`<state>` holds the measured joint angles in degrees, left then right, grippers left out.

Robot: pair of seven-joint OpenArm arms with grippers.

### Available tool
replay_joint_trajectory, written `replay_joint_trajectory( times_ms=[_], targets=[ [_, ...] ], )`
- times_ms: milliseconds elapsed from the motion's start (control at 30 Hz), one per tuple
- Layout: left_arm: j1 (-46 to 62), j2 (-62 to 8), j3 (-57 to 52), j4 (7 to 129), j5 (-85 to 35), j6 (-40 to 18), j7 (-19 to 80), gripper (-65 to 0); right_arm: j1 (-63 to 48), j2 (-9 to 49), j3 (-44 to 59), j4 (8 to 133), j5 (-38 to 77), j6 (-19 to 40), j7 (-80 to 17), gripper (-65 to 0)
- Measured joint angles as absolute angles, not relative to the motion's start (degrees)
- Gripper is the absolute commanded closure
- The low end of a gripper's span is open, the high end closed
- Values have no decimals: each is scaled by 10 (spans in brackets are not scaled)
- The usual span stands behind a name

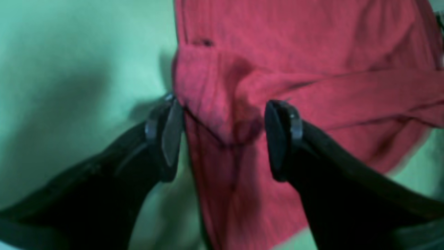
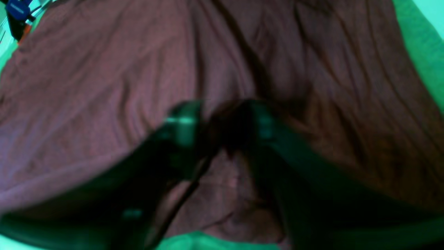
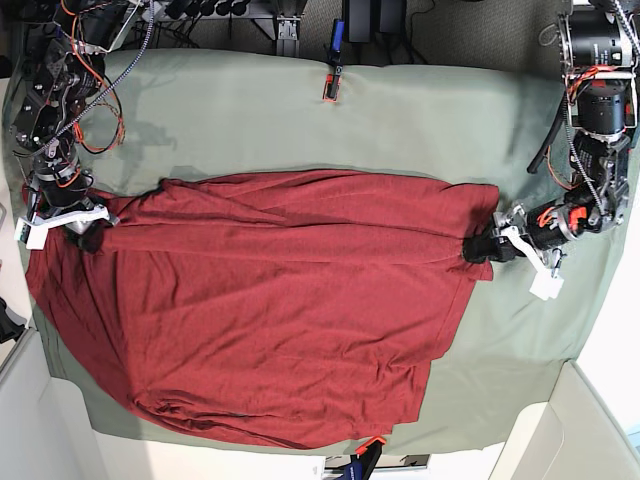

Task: Fold the T-shirt properly
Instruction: 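Pull the held shirt edges apart and drag the shirt across the cloth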

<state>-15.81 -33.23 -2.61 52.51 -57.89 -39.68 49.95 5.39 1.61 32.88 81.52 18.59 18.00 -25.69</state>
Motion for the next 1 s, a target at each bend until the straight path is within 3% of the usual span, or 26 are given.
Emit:
replay_joint_trajectory(
  times_ms=[33, 133, 467, 633, 1000],
  targets=[
    [-156, -339, -32, 525, -600, -397, 521, -395, 53, 17, 329, 815, 193, 180, -256, -349],
    [-151, -372, -44, 524, -642, -397, 571, -395, 45, 17, 329, 815, 219, 197, -259, -352],
    [-39, -407, -47, 579, -724, -399, 587, -395, 14, 17, 337, 929, 256, 218, -329, -352],
    [7, -403, -49, 629, -691, -404, 546, -395, -31, 17, 347, 982, 255, 217, -339, -352],
    [9, -352, -51, 722, -631, -397, 562, -395, -97, 17, 398, 1025, 281, 218, -341, -352]
  ],
)
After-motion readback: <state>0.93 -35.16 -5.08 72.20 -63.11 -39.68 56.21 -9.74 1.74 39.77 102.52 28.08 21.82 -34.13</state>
